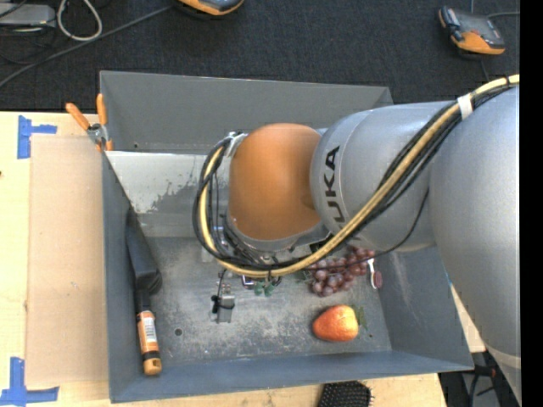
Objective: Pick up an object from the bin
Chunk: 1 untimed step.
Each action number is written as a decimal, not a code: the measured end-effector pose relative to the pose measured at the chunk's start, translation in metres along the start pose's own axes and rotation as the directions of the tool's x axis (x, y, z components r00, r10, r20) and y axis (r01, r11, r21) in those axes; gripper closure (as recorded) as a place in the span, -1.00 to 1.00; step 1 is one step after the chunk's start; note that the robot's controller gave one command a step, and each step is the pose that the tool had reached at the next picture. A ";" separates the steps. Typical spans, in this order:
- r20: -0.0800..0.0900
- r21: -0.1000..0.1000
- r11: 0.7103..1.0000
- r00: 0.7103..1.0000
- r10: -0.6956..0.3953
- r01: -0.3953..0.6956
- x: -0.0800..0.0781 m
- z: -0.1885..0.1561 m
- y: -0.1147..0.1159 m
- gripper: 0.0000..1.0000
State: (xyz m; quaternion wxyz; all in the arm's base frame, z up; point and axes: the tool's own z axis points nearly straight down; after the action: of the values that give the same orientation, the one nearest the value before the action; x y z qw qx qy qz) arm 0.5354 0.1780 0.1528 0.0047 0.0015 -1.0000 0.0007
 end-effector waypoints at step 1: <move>0.008 -0.001 1.000 1.000 0.004 -0.004 -0.002 -0.005 -0.001 -1.00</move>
Offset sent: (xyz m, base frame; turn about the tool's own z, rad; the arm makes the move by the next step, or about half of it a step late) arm -0.0129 -0.0665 -0.0190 -0.0566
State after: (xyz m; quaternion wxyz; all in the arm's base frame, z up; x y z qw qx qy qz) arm 0.5374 0.1771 0.1573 0.0008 -0.0005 -1.0000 -0.0001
